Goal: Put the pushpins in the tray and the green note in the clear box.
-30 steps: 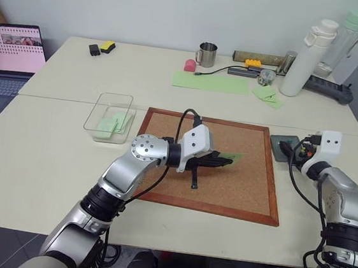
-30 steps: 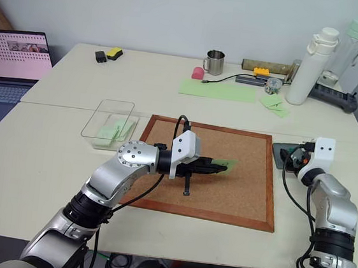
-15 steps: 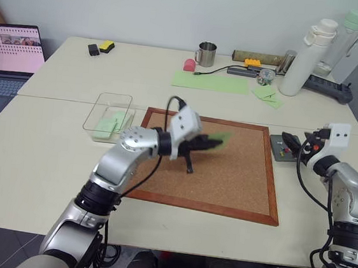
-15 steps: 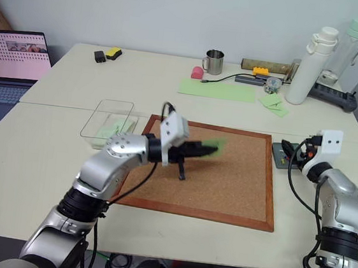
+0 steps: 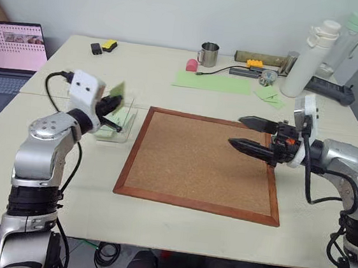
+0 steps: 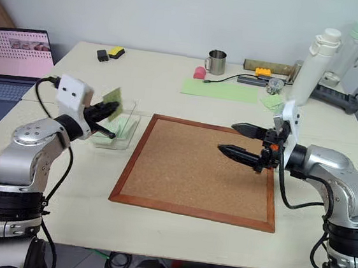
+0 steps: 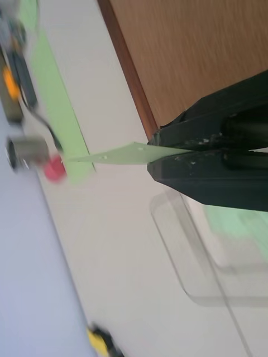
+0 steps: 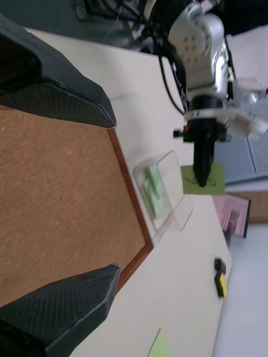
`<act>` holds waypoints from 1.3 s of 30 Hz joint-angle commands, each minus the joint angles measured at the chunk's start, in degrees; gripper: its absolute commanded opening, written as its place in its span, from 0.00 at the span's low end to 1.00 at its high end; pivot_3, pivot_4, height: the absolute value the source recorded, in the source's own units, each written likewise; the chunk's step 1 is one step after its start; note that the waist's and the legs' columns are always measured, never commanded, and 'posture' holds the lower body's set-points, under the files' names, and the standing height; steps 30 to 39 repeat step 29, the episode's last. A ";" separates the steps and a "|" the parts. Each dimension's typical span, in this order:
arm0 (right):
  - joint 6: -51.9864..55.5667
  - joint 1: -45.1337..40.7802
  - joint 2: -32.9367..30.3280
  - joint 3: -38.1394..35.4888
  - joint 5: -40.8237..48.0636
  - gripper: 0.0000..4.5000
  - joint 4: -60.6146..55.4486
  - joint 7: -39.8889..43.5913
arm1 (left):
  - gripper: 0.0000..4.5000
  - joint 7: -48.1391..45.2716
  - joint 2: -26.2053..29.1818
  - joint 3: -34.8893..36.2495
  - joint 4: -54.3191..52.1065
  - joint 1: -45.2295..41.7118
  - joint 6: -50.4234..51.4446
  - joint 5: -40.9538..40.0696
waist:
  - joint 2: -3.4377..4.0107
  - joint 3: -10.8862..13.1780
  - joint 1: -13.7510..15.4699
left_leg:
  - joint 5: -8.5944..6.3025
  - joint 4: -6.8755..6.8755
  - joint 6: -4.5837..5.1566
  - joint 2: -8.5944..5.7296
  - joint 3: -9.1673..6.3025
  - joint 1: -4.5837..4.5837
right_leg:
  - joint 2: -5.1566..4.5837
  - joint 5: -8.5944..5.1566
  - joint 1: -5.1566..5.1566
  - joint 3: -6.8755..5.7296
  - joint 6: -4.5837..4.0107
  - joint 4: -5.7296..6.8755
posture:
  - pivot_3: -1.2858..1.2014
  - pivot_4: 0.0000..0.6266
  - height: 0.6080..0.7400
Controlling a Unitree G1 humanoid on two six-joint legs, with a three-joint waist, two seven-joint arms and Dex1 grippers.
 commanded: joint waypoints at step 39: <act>-3.12 17.84 -10.61 -4.07 -3.98 0.92 -6.67 -4.85 | 0.60 -29.05 12.40 -12.60 -16.18 5.74 0.81 -9.18 | -0.11 0.09 -0.53 | 0.00 -0.05 0.01 0.04 0.20 0.10 | 0.03 -0.01 -0.02 0.15 0.00 0.06 | 0.52 0.24 1.00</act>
